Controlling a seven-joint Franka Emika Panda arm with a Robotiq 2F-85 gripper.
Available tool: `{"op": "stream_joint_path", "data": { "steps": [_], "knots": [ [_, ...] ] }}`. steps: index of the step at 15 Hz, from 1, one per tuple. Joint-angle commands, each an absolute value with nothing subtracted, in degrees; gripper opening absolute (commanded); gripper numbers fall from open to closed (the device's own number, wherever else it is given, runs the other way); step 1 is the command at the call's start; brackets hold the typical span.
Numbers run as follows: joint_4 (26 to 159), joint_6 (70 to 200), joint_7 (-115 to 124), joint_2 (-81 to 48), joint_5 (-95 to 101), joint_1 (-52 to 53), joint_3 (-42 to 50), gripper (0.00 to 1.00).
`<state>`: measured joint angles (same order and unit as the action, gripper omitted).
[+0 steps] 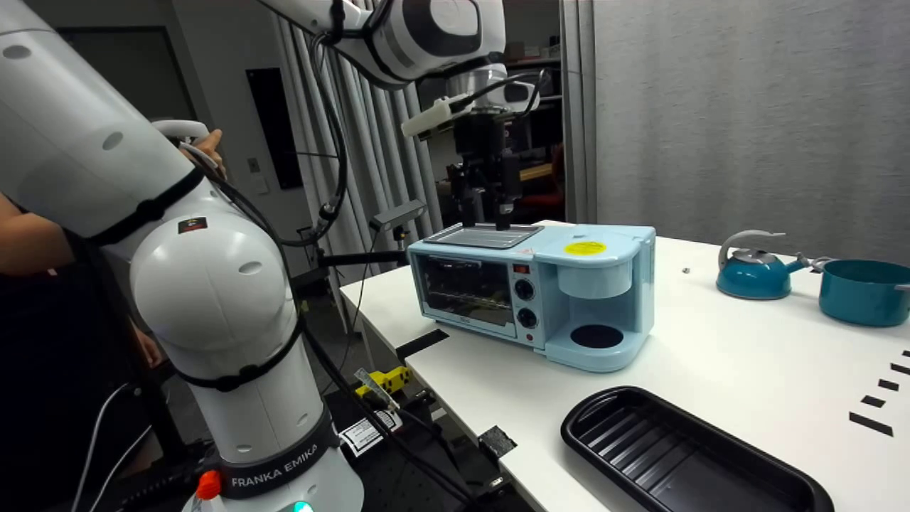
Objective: Press the button on the top of the oven to open the drawer
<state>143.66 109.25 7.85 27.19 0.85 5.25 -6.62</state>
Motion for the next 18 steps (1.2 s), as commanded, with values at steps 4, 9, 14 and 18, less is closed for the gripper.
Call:
{"op": "stream_joint_path", "data": {
  "steps": [4, 9, 14, 18],
  "knots": [
    [132.83, 109.49, 3.77, 16.66, 3.49, 4.6, -5.99, 1.0],
    [132.56, 109.59, 5.34, 16.08, 3.32, 4.94, -6.03, 1.0],
    [131.91, 109.59, 5.31, 15.31, 3.33, 4.92, -5.98, 1.0],
    [131.45, 111.19, 5.25, 14.18, 5.6, 4.37, -5.96, 1.0]
  ]
}}
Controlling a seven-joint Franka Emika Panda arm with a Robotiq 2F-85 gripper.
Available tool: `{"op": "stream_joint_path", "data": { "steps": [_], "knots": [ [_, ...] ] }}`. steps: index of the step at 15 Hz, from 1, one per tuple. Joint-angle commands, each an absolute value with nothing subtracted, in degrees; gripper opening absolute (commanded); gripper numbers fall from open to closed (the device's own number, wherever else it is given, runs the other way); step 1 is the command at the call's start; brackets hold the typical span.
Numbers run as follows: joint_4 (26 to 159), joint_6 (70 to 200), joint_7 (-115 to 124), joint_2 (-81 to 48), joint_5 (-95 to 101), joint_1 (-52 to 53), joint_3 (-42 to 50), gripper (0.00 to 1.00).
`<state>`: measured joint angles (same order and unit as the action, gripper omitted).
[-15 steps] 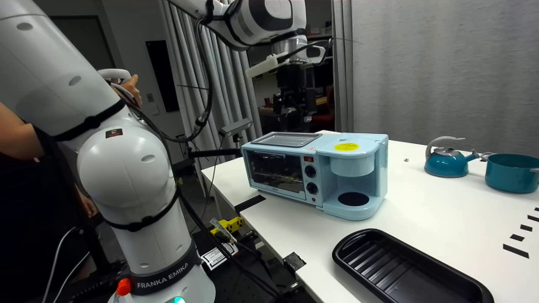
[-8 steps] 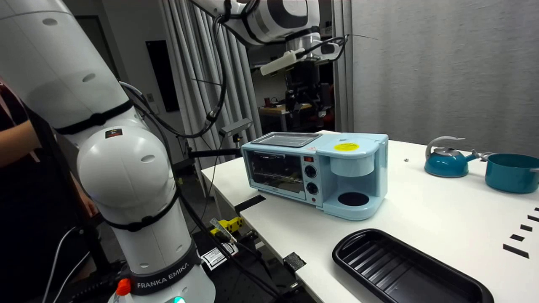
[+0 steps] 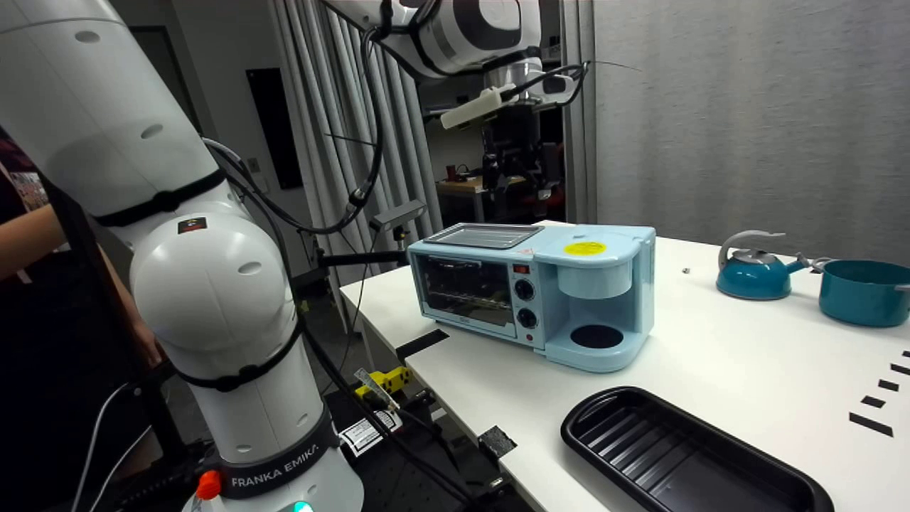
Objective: Press the button on the top of the oven to open the drawer
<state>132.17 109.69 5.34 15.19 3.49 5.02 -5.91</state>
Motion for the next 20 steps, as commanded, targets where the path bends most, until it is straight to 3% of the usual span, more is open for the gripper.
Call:
{"op": "stream_joint_path", "data": {
  "steps": [1, 9, 20],
  "knots": [
    [131.13, 111.92, 5.25, 13.9, 6.35, 4.27, -5.93, 1.0],
    [129.67, 119.99, 6.0, 12.08, 7.59, 3.37, -4.99, 1.0],
    [120.32, 117.71, 3.62, 2.2, 3.67, 3.74, -3.5, 1.0]
  ]
}}
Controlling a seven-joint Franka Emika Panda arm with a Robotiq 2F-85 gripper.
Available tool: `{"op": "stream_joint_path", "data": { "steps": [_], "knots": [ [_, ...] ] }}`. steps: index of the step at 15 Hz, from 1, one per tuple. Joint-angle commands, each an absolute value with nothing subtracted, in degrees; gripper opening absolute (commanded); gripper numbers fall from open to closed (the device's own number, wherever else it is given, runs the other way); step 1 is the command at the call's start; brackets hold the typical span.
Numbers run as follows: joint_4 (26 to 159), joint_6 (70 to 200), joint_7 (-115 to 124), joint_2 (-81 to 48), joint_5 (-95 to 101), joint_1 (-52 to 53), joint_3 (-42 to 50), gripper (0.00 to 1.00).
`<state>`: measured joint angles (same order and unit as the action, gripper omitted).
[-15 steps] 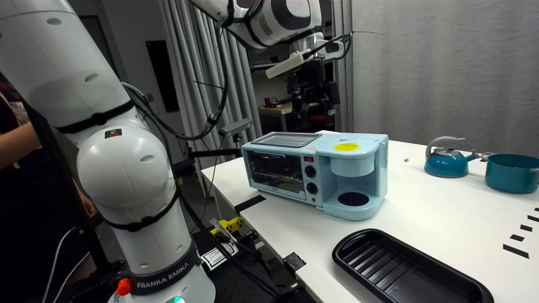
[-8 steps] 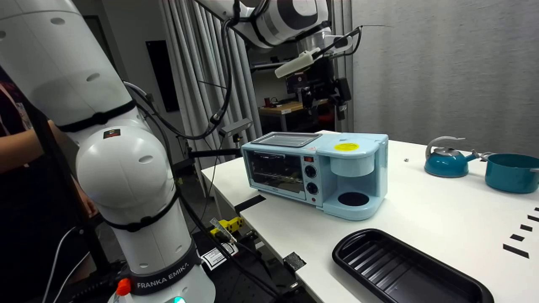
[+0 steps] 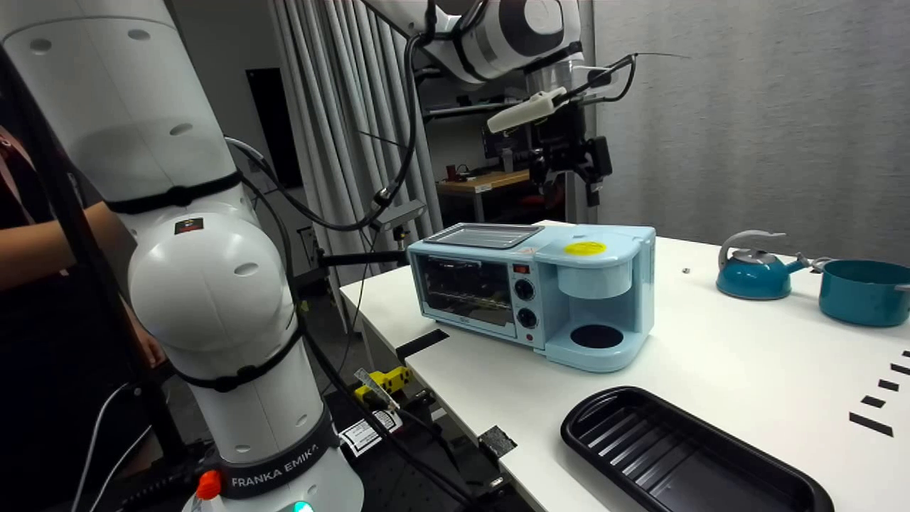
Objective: Press the button on the top of the oven to open the drawer
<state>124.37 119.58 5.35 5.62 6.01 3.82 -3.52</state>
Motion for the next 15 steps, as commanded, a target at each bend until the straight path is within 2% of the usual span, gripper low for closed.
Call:
{"op": "stream_joint_path", "data": {
  "steps": [1, 2, 4, 5, 12, 13, 15],
  "knots": [
    [119.75, 117.54, 3.69, 1.53, 3.09, 3.76, -3.53, 1.0],
    [119.39, 117.55, 4.05, 1.1, 2.56, 3.74, -3.55, 0.75],
    [118.91, 117.37, 4.8, 0.57, 2.47, 3.67, -3.57, 0.66],
    [118.79, 117.24, 4.91, 0.44, 2.54, 3.65, -3.55, 0.56],
    [120.21, 116.57, 5.61, 1.9, 2.79, 3.73, -3.63, 0.05],
    [120.48, 116.41, 5.62, 2.14, 2.71, 3.73, -3.63, 0.0],
    [120.98, 116.02, 5.65, 2.62, 2.64, 3.72, -3.62, 0.0]
  ]
}}
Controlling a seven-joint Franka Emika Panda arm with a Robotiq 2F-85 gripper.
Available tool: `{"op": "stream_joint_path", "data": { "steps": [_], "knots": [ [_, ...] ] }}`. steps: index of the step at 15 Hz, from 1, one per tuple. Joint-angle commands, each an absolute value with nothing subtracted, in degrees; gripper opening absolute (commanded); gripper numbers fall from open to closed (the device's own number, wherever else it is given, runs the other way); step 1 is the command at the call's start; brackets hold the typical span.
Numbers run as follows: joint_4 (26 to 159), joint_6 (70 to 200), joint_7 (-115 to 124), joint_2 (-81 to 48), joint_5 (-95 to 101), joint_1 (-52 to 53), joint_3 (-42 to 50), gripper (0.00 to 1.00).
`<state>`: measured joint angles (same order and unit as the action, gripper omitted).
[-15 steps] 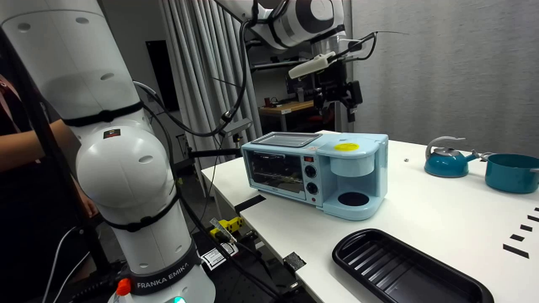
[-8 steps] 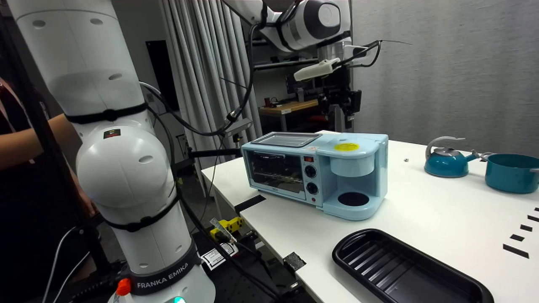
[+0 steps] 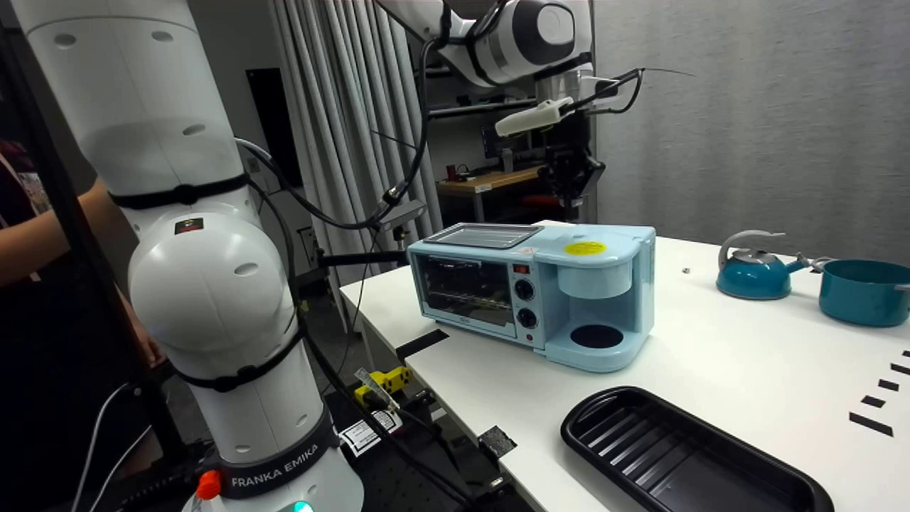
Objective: Press the button on the top of the oven to open the drawer
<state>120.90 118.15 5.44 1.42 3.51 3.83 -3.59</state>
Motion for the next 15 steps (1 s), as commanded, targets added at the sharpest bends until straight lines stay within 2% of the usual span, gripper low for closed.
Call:
{"op": "stream_joint_path", "data": {
  "steps": [1, 15],
  "knots": [
    [121.16, 115.76, 5.62, 2.85, 2.73, 3.7, -3.61, 0.0],
    [124.27, 119.42, 5.01, 3.17, 3.31, 3.27, -2.68, 0.0]
  ]
}}
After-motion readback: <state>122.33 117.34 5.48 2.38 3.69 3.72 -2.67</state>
